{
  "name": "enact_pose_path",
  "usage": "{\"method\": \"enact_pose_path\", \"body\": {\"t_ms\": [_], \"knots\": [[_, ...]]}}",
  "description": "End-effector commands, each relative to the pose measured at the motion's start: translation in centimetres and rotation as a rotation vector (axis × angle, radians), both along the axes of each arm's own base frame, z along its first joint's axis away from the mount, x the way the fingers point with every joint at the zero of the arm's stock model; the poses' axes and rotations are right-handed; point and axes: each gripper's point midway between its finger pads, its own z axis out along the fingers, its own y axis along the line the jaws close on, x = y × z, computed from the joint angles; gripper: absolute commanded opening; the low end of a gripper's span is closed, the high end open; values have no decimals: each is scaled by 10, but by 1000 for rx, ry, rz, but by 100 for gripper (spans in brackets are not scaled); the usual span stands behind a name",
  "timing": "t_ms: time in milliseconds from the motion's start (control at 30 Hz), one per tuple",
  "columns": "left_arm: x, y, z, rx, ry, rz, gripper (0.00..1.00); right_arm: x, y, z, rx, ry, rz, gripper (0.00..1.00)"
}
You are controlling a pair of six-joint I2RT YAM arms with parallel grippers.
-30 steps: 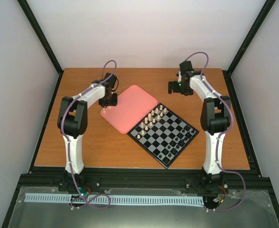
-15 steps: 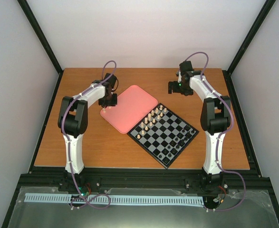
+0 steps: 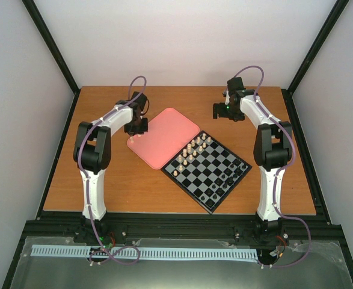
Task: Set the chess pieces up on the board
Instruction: Pick up the chess piece from the storage box, then place the chess piece on the chessboard.
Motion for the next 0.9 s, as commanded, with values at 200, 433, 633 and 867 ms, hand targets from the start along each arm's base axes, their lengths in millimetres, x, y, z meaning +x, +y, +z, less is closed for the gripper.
{"method": "enact_pose_path", "body": {"t_ms": [200, 433, 633, 867], "knots": [[-44, -77, 87, -161, -69, -184, 3, 6, -4, 6, -10, -22, -8, 100], [-139, -152, 59, -219, 53, -344, 3, 5, -4, 8, -7, -24, -6, 100], [-158, -164, 43, -202, 69, -375, 3, 2, -5, 11, -6, -30, -6, 100], [-154, -169, 35, -205, 69, -367, 3, 0, -3, 13, 0, -34, -2, 100]]}}
